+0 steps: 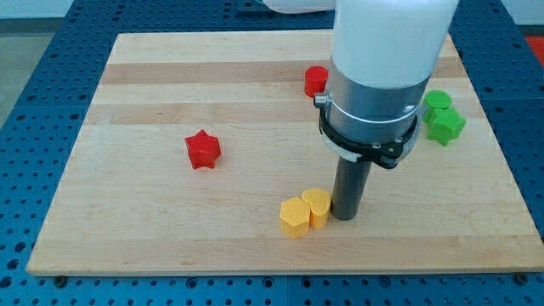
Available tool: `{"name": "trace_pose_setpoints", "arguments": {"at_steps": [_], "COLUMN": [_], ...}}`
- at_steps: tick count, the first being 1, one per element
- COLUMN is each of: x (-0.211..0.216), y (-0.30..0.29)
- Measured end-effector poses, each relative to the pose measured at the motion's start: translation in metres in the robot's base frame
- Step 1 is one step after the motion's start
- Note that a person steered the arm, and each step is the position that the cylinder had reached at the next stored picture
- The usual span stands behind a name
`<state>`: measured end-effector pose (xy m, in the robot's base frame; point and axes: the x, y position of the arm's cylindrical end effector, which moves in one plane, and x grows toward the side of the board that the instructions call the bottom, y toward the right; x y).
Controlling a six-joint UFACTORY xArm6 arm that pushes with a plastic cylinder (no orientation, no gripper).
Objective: Move the blue blocks top left to the red circle
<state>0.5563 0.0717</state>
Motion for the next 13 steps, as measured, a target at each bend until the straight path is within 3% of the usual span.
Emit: {"name": "trace_pose_setpoints", "arguments": {"at_steps": [3,8,10,13], "x": [-0.008,-0.145,-0.178,-0.193], "y": [0.033,0.003,0.003,0.003]}}
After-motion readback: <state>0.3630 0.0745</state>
